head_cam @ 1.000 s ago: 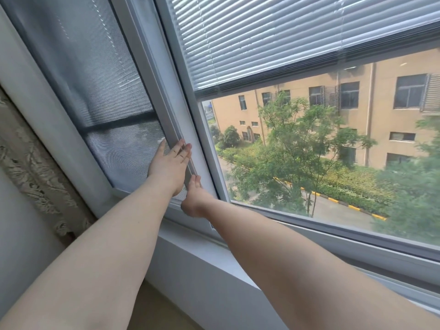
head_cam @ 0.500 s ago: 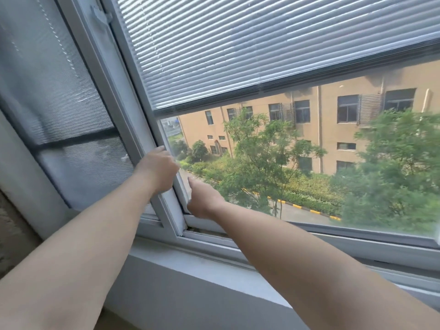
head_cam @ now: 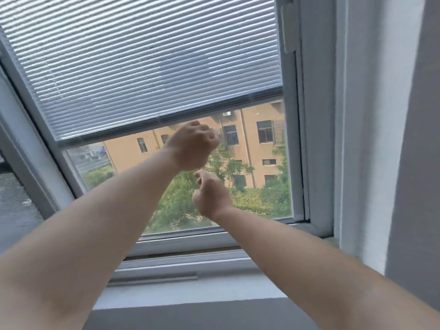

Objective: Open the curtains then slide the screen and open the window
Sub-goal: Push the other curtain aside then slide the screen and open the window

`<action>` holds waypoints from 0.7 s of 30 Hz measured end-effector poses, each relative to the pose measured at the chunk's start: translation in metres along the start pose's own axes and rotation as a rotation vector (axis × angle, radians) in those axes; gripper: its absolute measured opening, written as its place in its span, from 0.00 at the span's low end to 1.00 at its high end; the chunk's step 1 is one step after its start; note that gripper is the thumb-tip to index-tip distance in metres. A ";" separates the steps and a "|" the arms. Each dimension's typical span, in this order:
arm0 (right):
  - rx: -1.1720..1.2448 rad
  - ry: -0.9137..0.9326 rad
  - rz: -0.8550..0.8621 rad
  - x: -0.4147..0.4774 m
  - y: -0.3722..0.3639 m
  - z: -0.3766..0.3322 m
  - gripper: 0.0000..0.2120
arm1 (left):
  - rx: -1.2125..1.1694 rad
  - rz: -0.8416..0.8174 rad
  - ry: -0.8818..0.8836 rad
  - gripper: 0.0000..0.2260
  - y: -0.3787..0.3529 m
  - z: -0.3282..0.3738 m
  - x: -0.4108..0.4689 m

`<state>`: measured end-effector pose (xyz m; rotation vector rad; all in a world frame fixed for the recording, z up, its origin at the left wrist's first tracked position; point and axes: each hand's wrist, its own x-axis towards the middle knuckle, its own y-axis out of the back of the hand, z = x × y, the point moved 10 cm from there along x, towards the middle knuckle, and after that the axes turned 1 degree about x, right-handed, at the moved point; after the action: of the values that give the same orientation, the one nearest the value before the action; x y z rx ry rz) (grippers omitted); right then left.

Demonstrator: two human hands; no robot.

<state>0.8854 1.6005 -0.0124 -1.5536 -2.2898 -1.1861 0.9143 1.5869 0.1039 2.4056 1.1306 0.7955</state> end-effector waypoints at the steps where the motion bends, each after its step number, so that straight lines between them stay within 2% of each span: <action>1: -0.015 -0.012 0.040 -0.005 0.016 0.010 0.22 | -0.005 0.045 -0.026 0.10 0.010 0.010 0.013; 6: -0.084 -0.147 0.252 -0.033 0.100 0.060 0.22 | -0.035 0.208 -0.125 0.08 0.045 0.075 0.079; 10: -0.103 -0.292 0.460 -0.055 0.166 0.096 0.19 | -0.072 0.232 -0.260 0.08 0.057 0.134 0.120; 12: -0.123 -0.326 0.503 -0.063 0.190 0.110 0.21 | -0.073 0.229 -0.311 0.10 0.059 0.153 0.136; 17: -0.014 -0.460 0.486 -0.077 0.220 0.149 0.34 | 0.008 0.192 -0.315 0.21 0.054 0.170 0.159; 21: 0.056 -0.440 0.353 -0.070 0.218 0.154 0.41 | 0.113 0.143 -0.314 0.24 0.048 0.175 0.163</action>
<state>1.1463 1.6869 -0.0378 -2.2590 -2.1118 -0.7415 1.1367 1.6709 0.0491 2.6121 0.9093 0.3815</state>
